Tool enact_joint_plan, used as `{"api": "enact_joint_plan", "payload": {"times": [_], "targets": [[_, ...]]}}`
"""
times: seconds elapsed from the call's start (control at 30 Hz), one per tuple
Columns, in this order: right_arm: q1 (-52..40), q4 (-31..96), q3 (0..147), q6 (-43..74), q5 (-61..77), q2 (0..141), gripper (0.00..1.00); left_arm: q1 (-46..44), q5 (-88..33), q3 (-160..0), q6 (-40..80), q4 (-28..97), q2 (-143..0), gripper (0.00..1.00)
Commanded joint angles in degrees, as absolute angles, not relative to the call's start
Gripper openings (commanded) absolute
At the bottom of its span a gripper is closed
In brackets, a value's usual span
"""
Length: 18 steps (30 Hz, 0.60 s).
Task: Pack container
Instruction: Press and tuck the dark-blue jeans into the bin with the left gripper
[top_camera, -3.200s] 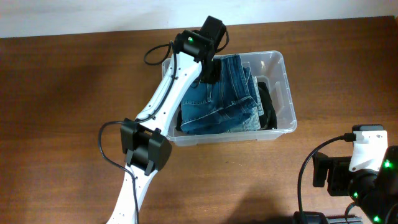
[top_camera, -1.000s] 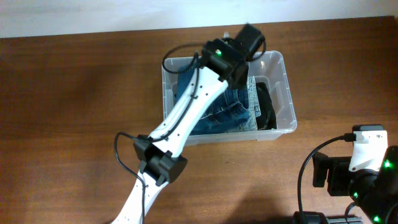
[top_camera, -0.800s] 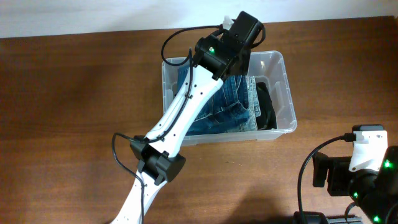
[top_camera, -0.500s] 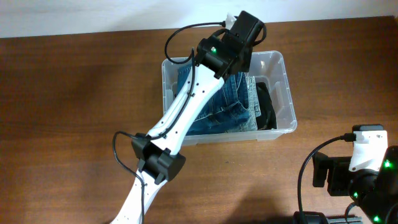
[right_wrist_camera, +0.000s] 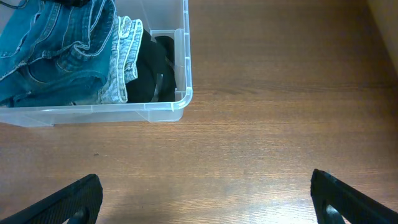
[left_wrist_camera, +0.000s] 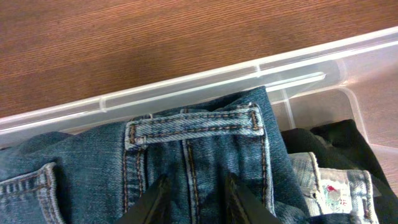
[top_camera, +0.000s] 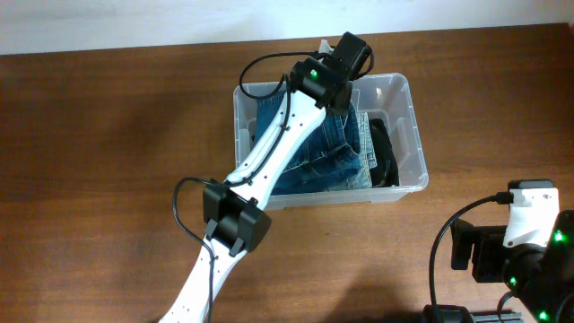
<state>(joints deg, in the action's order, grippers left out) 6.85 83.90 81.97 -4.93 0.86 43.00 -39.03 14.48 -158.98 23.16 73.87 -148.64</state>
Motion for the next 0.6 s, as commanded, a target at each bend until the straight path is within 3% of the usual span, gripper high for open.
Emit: {"api": "enact_joint_plan", "payload": {"times": [0.0,0.27,0.57], "targets": [[6.39,83.74,82.56,-4.84,0.16,42.63,0.98,-39.05,14.44,-158.12,22.2,76.53,-151.2,0.29],[6.39,83.74,82.56,-4.84,0.16,42.63,0.98,-39.38,13.34,-163.15,22.22,83.9,-143.26,0.29],[6.39,83.74,82.56,-4.84,0.16,42.63,0.98,-42.35,0.54,-163.13,22.24,93.45,-138.78,0.29]]}}
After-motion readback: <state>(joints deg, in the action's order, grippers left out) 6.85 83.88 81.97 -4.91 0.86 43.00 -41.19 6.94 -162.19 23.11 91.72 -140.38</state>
